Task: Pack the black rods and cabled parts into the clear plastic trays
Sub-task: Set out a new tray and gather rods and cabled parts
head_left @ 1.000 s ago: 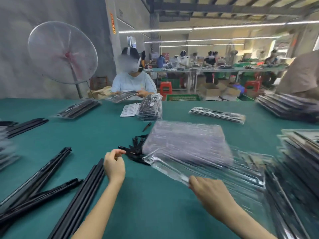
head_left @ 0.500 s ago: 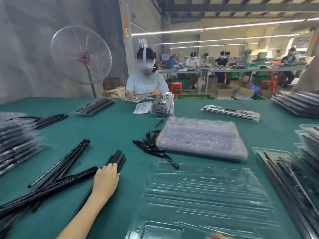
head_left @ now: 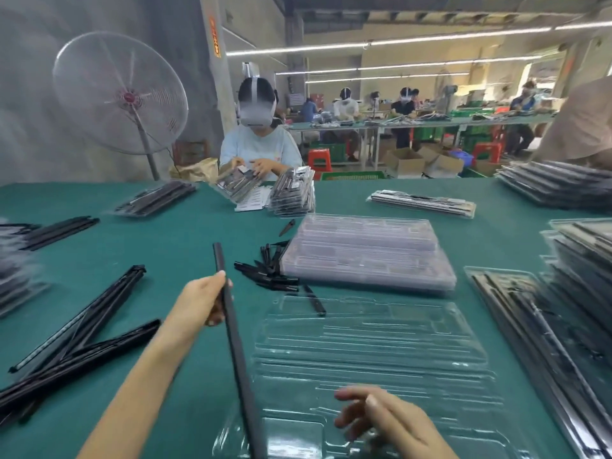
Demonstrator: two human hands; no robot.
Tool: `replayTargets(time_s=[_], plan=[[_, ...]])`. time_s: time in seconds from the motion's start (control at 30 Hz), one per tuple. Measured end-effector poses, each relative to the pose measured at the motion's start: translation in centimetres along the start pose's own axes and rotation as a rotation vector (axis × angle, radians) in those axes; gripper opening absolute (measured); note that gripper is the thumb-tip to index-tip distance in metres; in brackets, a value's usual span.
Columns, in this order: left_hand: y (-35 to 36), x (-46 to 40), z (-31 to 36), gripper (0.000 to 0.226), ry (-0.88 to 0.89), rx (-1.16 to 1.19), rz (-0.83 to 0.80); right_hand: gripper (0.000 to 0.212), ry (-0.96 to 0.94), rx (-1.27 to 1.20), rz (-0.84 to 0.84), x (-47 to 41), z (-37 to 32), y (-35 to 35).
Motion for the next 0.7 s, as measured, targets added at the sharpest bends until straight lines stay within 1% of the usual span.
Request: replayTargets(time_s=[0.03, 0.07, 0.1, 0.13, 0.17, 0.2, 0.27, 0.3, 0.33, 0.37, 0.43, 0.47, 0.53, 0.57, 0.6, 0.63, 0.67, 0.7], plan=[[1.1, 1.1, 0.2, 0.033, -0.081, 0.193, 0.002, 0.035, 0.113, -0.150, -0.048, -0.2, 0.7, 0.4], [2.0, 2.2, 0.4, 0.029, -0.122, 0.311, 0.013, 0.034, 0.251, -0.331, -0.090, -0.2, 1.2, 0.6], [2.9, 3.3, 0.5, 0.024, -0.131, 0.382, 0.014, 0.030, 0.339, -0.473, -0.091, -0.2, 1.8, 0.3], [3.7, 4.1, 0.2, 0.015, -0.123, 0.427, 0.006, 0.029, 0.403, -0.586, -0.051, -0.4, 2.4, -0.4], [4.2, 4.8, -0.1, 0.006, -0.126, 0.464, 0.002, 0.031, 0.436, -0.643, 0.019, -0.5, 3.2, -1.7], [4.6, 5.3, -0.6, 0.022, -0.135, 0.484, 0.001, 0.034, 0.484, -0.690, 0.095, -0.4, 4.3, -3.1], [5.3, 6.2, -1.8, 0.066, -0.158, 0.492, -0.045, 0.037, 0.541, -0.686, 0.164, 0.0, 6.0, -5.5], [5.8, 6.8, -2.1, 0.083, -0.166, 0.491, -0.077, 0.038, 0.525, -0.638, 0.152, 0.2, 6.4, -6.5], [6.2, 7.3, -2.4, 0.093, -0.182, 0.515, -0.109, 0.042, 0.491, -0.573, 0.125, 0.3, 6.4, -7.0], [6.5, 7.9, -2.6, 0.093, -0.213, 0.564, -0.119, 0.050, 0.451, -0.475, 0.107, 0.3, 6.2, -7.5], [7.0, 8.8, -3.1, 0.082, -0.290, 0.684, -0.129, 0.062, 0.306, -0.181, 0.156, 0.6, 5.9, -8.3], [7.2, 9.0, -3.4, 0.075, -0.330, 0.730, -0.129, 0.065, 0.243, -0.054, 0.150, 0.7, 5.6, -8.2], [7.7, 9.6, -3.5, 0.062, -0.385, 0.793, -0.125, 0.068, 0.176, 0.050, 0.054, 1.0, 5.6, -6.8], [7.9, 9.8, -3.6, 0.056, -0.405, 0.803, -0.123, 0.068, 0.099, 0.130, 0.012, 1.1, 5.6, -6.2], [8.2, 10.0, -3.8, 0.048, -0.419, 0.799, -0.131, 0.068, 0.001, 0.277, 0.024, 0.8, 5.6, -6.3], [8.4, 10.2, -4.0, 0.040, -0.433, 0.786, -0.158, 0.069, -0.109, 0.386, 0.083, 0.6, 5.7, -6.6], [8.6, 10.5, -4.1, 0.030, -0.451, 0.769, -0.203, 0.070, -0.157, 0.467, 0.098, 0.4, 5.6, -6.7], [8.8, 10.7, -4.3, 0.023, -0.483, 0.753, -0.253, 0.068, -0.174, 0.538, 0.125, 0.2, 5.6, -6.8]])
Point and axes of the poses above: each hand's wrist, its own x-axis away from the middle knuckle, its own y-axis out of the palm, z = x × y, the point moved 7 cm from there along -x, towards the middle knuckle, and after that the axes turned 13 degrees about z, right-handed, at the moved point
